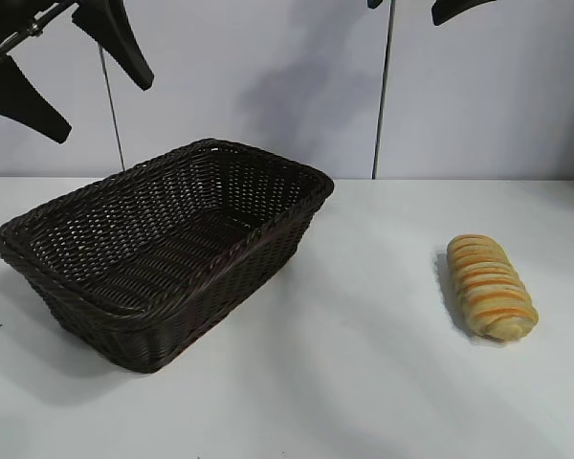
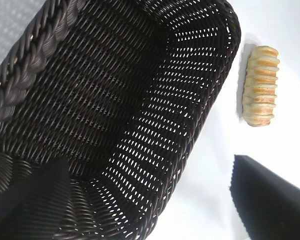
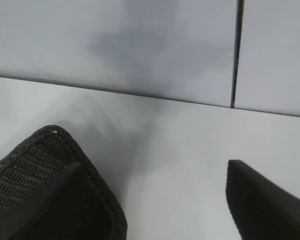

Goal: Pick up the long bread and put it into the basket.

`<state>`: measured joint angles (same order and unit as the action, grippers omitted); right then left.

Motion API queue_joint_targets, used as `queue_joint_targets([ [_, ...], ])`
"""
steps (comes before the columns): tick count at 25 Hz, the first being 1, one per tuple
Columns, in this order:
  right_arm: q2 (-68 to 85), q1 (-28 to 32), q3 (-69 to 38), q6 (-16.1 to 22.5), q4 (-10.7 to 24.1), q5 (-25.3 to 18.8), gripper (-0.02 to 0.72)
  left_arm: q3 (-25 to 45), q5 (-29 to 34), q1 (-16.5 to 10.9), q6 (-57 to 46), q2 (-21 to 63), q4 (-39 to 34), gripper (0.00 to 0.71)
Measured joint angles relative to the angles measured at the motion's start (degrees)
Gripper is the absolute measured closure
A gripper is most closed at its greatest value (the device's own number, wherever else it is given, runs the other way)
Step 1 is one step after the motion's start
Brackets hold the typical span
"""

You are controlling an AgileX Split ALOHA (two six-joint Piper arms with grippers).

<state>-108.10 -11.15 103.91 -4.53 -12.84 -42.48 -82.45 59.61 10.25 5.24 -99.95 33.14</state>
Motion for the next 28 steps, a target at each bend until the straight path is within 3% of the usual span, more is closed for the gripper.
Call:
queue_joint_targets([
  [28,0.0,0.0,0.0,0.0,0.0,-0.1,0.147,0.0,-1.7,0.0,0.0,0.0,0.0,0.079],
])
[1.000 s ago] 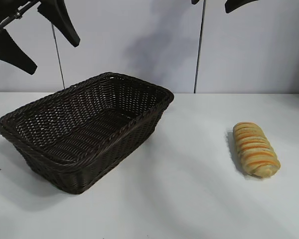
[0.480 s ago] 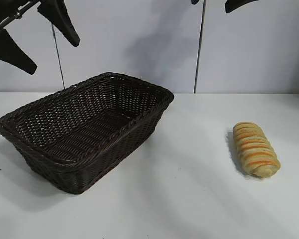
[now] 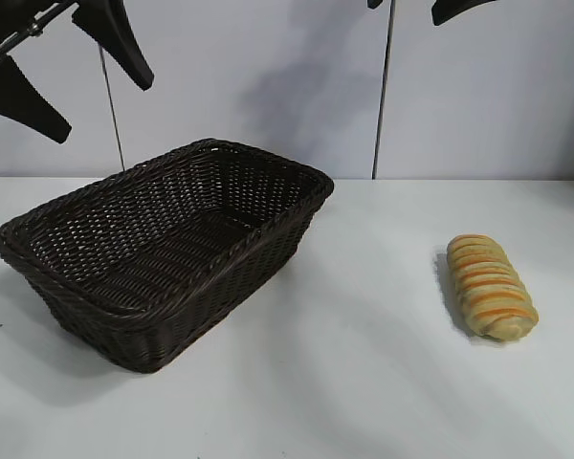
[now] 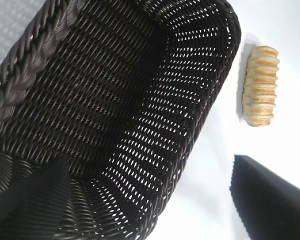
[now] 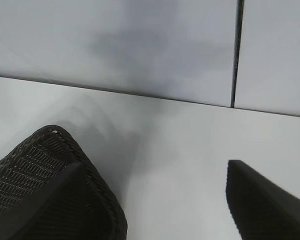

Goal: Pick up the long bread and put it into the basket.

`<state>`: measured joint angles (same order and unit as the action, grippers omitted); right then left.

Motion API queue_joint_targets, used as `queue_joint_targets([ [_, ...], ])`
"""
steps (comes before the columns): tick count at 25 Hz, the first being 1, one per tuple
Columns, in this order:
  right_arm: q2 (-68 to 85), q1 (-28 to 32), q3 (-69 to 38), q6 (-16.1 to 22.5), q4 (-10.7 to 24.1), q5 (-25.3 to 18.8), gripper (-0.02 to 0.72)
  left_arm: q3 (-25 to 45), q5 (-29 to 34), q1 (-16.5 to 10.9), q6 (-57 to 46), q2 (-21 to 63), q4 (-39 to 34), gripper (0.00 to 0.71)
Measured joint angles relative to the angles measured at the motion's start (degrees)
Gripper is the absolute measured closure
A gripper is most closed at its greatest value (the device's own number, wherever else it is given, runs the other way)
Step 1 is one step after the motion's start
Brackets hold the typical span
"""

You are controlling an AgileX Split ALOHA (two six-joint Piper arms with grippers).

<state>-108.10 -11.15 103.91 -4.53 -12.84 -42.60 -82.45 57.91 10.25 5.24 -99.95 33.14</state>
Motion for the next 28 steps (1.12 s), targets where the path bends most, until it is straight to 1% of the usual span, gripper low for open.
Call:
queue_joint_targets([
  [6,0.0,0.0,0.0,0.0,0.0,-0.1,0.147,0.0,-1.8,0.0,0.0,0.0,0.0,0.079],
  [12,0.0,0.0,0.0,0.0,0.0,-2.3,0.147,0.0,-0.4,0.0,-0.2,0.0,0.0,0.079],
  [14,0.0,0.0,0.0,0.0,0.0,-4.4,0.147,0.0,0.7,0.0,-0.5,0.0,0.0,0.079],
  [17,0.0,0.0,0.0,0.0,0.0,-8.7,0.147,0.0,2.5,0.0,-1.8,0.0,0.0,0.079],
  [22,0.0,0.0,0.0,0.0,0.0,-16.6,0.147,0.0,4.0,0.0,-6.2,1.0,-0.3,0.079],
  [24,0.0,0.0,0.0,0.0,0.1,-19.1,0.147,0.0,4.3,0.0,-8.6,1.9,-1.6,0.079],
  [28,0.0,0.0,0.0,0.0,0.1,-24.5,0.147,2.2,5.3,0.0,-13.7,4.6,-7.0,0.079],
])
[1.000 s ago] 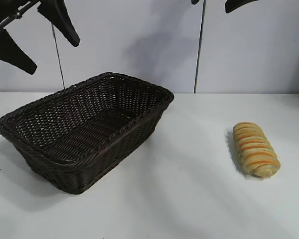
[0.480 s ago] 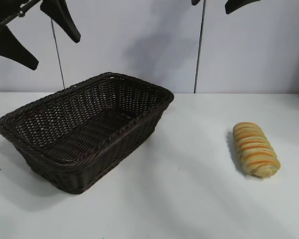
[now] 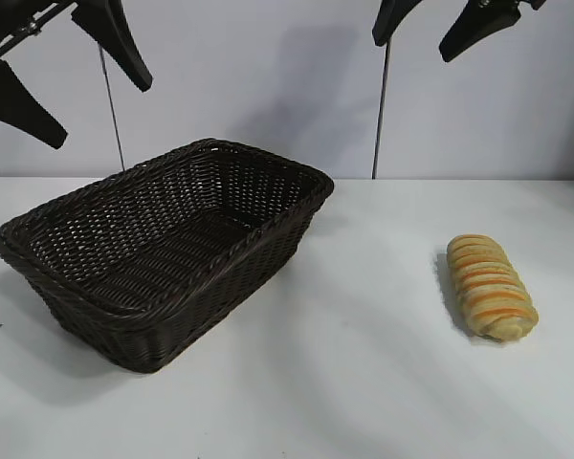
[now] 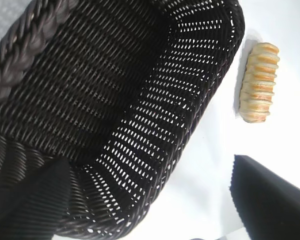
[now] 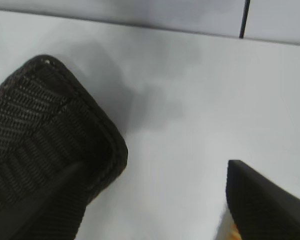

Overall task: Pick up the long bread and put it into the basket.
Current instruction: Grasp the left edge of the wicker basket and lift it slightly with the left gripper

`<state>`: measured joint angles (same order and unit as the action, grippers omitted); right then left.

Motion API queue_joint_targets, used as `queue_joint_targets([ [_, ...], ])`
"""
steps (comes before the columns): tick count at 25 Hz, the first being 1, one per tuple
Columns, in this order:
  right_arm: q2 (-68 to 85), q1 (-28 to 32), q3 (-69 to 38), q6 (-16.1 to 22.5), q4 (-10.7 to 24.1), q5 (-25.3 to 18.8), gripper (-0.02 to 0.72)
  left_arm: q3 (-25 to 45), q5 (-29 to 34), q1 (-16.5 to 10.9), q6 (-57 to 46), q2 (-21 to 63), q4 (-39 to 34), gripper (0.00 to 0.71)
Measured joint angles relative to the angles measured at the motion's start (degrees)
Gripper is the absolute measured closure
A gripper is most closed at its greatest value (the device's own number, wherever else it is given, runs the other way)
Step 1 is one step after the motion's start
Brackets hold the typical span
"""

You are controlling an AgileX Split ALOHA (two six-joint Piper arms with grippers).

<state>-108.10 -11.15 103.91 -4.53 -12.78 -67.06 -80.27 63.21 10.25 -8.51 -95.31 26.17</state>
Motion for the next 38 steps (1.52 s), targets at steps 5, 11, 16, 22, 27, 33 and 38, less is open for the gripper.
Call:
queue_joint_targets([
  [5,0.0,0.0,0.0,0.0,0.0,-3.5,0.147,8.2,-1.9,0.0,-4.6,3.2,-2.7,0.079],
  [11,0.0,0.0,0.0,0.0,0.0,-3.7,0.147,17.0,-10.9,0.0,-10.3,3.6,-2.8,0.079],
  [16,0.0,0.0,0.0,0.0,0.1,-3.7,0.147,21.9,-17.4,0.0,-13.7,3.6,-2.8,0.079],
  [22,0.0,0.0,0.0,0.0,0.1,-3.7,0.147,26.8,-22.0,0.0,-14.0,3.6,-2.5,0.079],
  [27,0.0,0.0,0.0,0.0,0.1,-3.8,0.147,30.2,-27.8,0.0,-16.1,3.6,-2.4,0.079],
  [33,0.0,0.0,0.0,0.0,0.1,-3.8,0.147,30.5,-32.5,0.0,-16.7,3.4,-0.2,0.079],
  [38,0.0,0.0,0.0,0.0,0.1,-3.8,0.147,30.5,-33.9,0.2,-16.5,0.2,2.2,0.079],
])
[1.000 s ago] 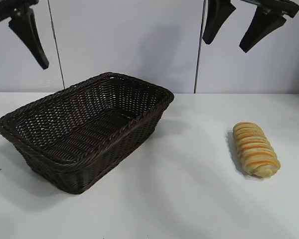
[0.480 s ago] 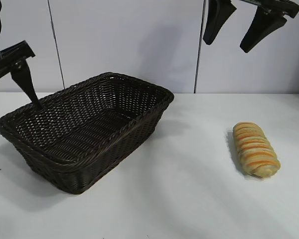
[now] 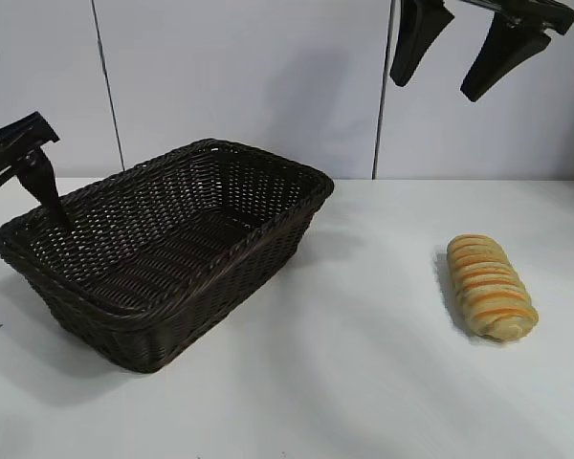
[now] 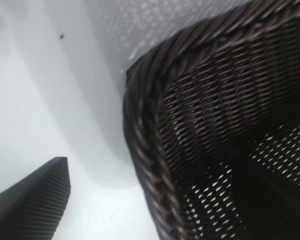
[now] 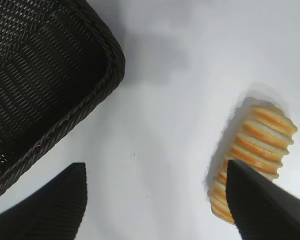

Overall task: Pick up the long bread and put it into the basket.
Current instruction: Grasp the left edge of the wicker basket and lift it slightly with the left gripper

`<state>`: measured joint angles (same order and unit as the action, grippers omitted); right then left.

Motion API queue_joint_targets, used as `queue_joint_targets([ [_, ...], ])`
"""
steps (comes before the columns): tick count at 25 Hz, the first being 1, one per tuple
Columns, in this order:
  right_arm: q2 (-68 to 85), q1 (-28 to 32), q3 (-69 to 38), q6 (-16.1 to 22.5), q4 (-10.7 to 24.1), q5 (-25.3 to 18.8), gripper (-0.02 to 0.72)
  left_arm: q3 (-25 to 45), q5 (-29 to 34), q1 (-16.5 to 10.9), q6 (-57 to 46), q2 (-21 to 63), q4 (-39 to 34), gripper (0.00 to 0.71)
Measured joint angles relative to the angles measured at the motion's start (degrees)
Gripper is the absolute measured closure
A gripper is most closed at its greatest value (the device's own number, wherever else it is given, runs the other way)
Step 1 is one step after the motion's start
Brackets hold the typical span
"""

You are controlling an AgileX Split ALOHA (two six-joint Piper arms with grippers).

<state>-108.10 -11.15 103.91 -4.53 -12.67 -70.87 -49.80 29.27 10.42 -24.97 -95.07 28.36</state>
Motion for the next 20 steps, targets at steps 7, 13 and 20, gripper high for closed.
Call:
queue_joint_targets([
  [7,0.0,0.0,0.0,0.0,0.0,0.0,0.147,0.0,-1.7,0.1,0.0,-3.7,1.1,0.079],
  [13,0.0,0.0,0.0,0.0,0.0,0.0,0.147,0.0,-4.8,2.6,0.2,-4.2,1.9,0.079],
  [20,0.0,0.0,0.0,0.0,0.0,0.0,0.147,0.0,-5.4,3.1,0.2,-5.8,2.0,0.168],
])
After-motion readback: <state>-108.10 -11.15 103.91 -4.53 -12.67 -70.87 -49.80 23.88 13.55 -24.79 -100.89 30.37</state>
